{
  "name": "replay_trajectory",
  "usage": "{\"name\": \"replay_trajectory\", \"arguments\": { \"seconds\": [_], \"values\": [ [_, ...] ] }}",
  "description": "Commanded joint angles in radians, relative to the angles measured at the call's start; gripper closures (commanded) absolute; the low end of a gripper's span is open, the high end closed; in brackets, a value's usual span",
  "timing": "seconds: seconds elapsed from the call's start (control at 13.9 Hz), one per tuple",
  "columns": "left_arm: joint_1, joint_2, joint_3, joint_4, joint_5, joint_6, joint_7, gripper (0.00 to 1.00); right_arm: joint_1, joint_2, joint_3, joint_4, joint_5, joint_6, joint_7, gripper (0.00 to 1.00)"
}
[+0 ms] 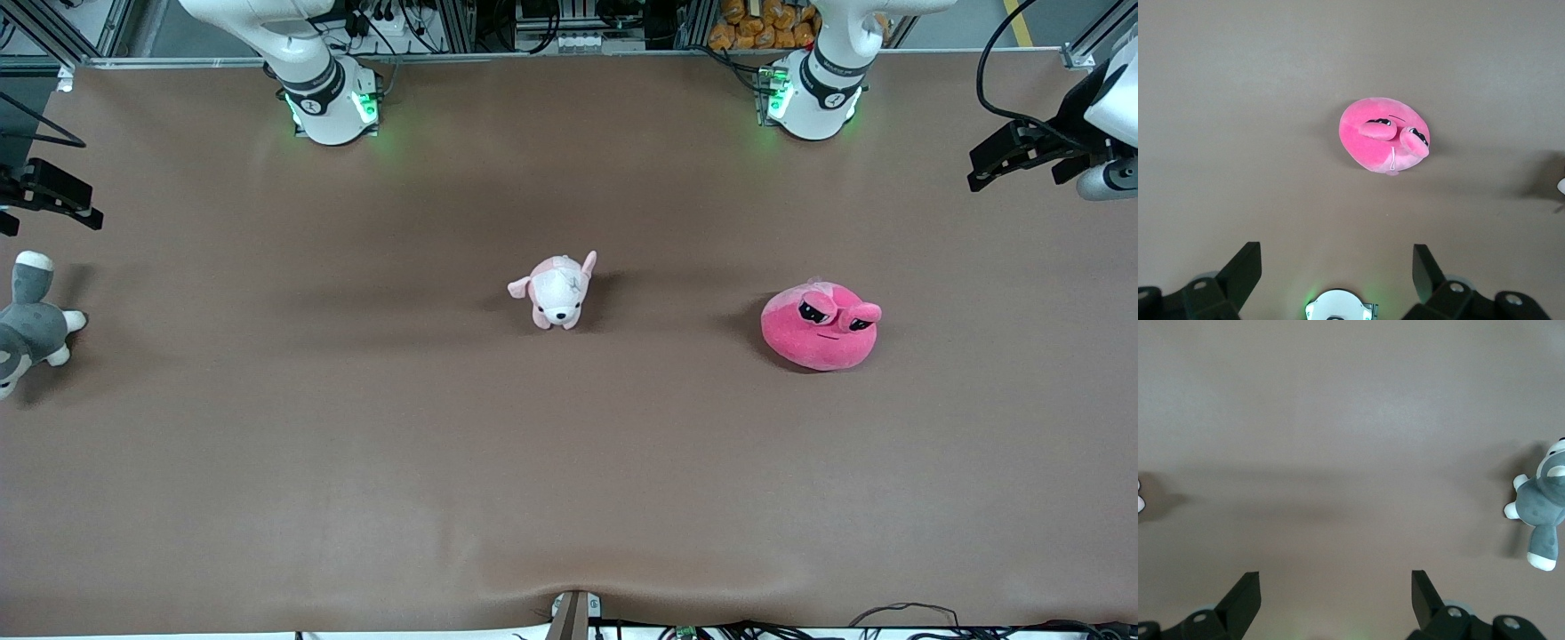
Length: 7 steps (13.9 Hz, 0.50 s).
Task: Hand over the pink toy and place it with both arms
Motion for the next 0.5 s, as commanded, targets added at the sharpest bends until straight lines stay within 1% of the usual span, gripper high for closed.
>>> {"name": "replay_trajectory", "arguments": {
  "seconds": [0.0,0.43],
  "values": [
    [0.004,-0.008,0.004,0.009,-0.014,-0.031,0.019,0.0,-0.003,-0.014,0.004,-0.01,-0.017,0.002,0.005,0.0],
    [0.002,-0.008,0.004,0.007,-0.023,-0.042,0.016,0.0,-0.001,-0.014,0.004,-0.01,-0.017,0.002,0.008,0.0]
  ]
}}
